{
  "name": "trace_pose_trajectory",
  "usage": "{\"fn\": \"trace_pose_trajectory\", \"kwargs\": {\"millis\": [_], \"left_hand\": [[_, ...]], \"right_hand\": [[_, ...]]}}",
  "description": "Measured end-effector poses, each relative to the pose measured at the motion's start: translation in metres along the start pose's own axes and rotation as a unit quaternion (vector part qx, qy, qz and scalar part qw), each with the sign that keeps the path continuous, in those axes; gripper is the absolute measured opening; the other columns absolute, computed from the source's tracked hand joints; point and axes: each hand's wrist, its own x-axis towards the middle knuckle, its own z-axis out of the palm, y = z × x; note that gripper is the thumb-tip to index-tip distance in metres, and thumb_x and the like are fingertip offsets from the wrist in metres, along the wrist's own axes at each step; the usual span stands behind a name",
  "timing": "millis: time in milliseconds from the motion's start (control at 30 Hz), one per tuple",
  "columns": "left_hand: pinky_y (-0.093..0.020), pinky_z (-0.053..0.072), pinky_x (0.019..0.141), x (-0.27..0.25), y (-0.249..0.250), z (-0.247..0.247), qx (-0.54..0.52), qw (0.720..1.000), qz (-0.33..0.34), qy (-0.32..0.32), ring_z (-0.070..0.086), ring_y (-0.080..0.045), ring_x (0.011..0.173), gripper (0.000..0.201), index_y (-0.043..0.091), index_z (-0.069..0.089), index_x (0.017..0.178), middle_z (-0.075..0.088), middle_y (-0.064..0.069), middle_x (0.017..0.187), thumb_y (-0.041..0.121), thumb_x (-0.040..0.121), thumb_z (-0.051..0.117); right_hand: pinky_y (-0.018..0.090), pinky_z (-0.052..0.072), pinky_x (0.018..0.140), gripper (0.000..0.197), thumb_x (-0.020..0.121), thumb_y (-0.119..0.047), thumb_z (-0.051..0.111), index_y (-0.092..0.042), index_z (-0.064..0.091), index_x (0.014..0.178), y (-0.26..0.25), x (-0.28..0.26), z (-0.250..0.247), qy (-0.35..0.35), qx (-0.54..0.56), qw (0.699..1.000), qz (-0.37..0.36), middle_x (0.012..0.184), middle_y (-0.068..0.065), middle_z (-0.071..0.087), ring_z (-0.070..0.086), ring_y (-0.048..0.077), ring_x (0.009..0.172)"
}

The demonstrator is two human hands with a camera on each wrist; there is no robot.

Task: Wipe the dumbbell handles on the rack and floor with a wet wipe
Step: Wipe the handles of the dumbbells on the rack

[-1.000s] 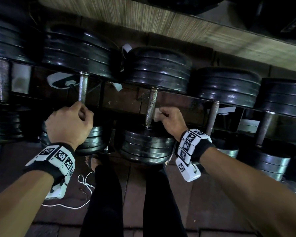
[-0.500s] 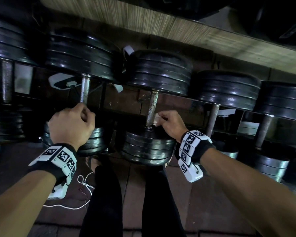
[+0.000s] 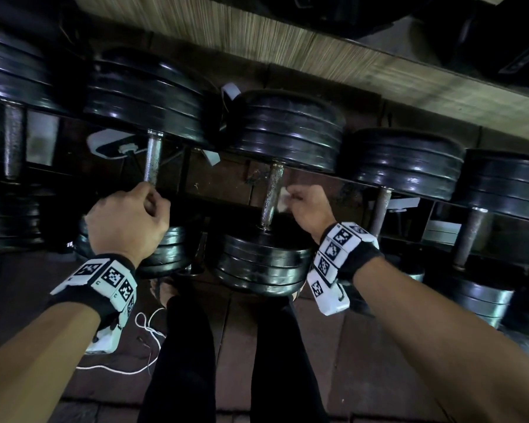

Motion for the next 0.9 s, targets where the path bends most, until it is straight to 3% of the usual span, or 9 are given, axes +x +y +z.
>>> {"fn": "trace_pose_trajectory", "kwargs": {"millis": [67,133,333,433,500,600,700,800,900], "left_hand": [[-0.033,0.035,0.054,0.0,0.001,-0.001,0.001,1.0,-0.003,0.003,0.058,-0.04,0.059,0.021,0.018,0.064,0.076,0.061,-0.011,0.062,0.033,0.083,0.051],[-0.033,0.034,0.054,0.0,0.002,-0.002,0.002,1.0,-0.009,0.002,0.058,-0.04,0.058,0.018,0.018,0.064,0.075,0.061,-0.012,0.062,0.031,0.083,0.054],[-0.033,0.032,0.055,-0.001,0.005,-0.006,0.003,1.0,-0.023,-0.007,0.058,-0.04,0.059,0.016,0.016,0.064,0.076,0.058,-0.012,0.061,0.027,0.085,0.058],[-0.034,0.033,0.056,0.0,0.006,-0.007,0.004,0.999,-0.027,-0.017,0.058,-0.041,0.06,0.014,0.016,0.065,0.077,0.057,-0.011,0.061,0.026,0.086,0.061],[-0.034,0.034,0.056,0.001,0.006,-0.007,0.011,0.999,-0.028,-0.019,0.058,-0.041,0.061,0.013,0.017,0.065,0.079,0.06,-0.013,0.063,0.027,0.086,0.061],[-0.035,0.034,0.056,0.0,0.007,-0.009,0.005,0.999,-0.032,-0.022,0.059,-0.041,0.062,0.012,0.016,0.066,0.08,0.061,-0.013,0.064,0.025,0.086,0.063],[-0.035,0.034,0.056,0.0,0.009,-0.01,0.005,0.999,-0.031,-0.023,0.059,-0.041,0.063,0.011,0.016,0.065,0.079,0.061,-0.013,0.064,0.025,0.086,0.063],[-0.036,0.034,0.056,-0.001,0.009,-0.011,0.006,0.999,-0.032,-0.016,0.058,-0.042,0.062,0.011,0.015,0.065,0.079,0.06,-0.015,0.064,0.023,0.086,0.063],[-0.037,0.035,0.056,-0.001,0.01,-0.011,0.003,0.999,-0.037,-0.019,0.058,-0.042,0.062,0.011,0.015,0.065,0.079,0.061,-0.014,0.063,0.023,0.086,0.063]], "right_hand": [[0.033,0.05,0.087,0.025,0.089,-0.008,0.066,-0.019,0.068,0.067,-0.017,0.008,0.0,0.056,0.002,0.998,-0.022,0.083,0.004,0.073,0.066,0.02,0.086],[0.033,0.051,0.085,0.023,0.092,-0.011,0.065,-0.017,0.068,0.07,-0.023,0.005,0.002,0.076,-0.007,0.997,-0.016,0.084,0.006,0.073,0.065,0.019,0.084],[0.033,0.05,0.096,0.016,0.096,-0.019,0.066,-0.01,0.078,0.101,0.002,-0.039,-0.001,-0.046,-0.088,0.995,0.003,0.108,0.009,0.076,0.068,0.02,0.103],[0.034,0.051,0.097,0.013,0.093,-0.011,0.065,-0.012,0.078,0.097,-0.015,-0.017,-0.005,0.036,-0.024,0.999,-0.007,0.1,0.005,0.076,0.068,0.018,0.097],[0.029,0.052,0.089,0.013,0.093,-0.012,0.064,-0.018,0.075,0.087,-0.03,-0.001,-0.006,0.094,0.011,0.995,-0.009,0.088,-0.002,0.07,0.064,0.016,0.087],[0.026,0.047,0.081,0.014,0.095,-0.014,0.062,-0.013,0.075,0.09,-0.036,-0.012,-0.002,0.111,-0.015,0.993,-0.022,0.084,-0.002,0.066,0.059,0.014,0.083],[0.026,0.047,0.086,0.015,0.095,-0.017,0.065,-0.01,0.078,0.098,-0.021,-0.037,-0.005,0.045,-0.062,0.997,-0.032,0.093,0.004,0.076,0.066,0.016,0.09],[0.02,0.044,0.082,0.014,0.095,-0.023,0.068,-0.014,0.079,0.098,-0.007,-0.054,-0.011,-0.058,-0.101,0.993,-0.026,0.092,-0.006,0.074,0.065,0.009,0.092],[0.015,0.042,0.086,0.021,0.097,-0.015,0.064,-0.009,0.075,0.114,-0.018,-0.048,-0.019,0.052,-0.063,0.996,-0.046,0.109,0.005,0.075,0.066,0.016,0.101]]}}
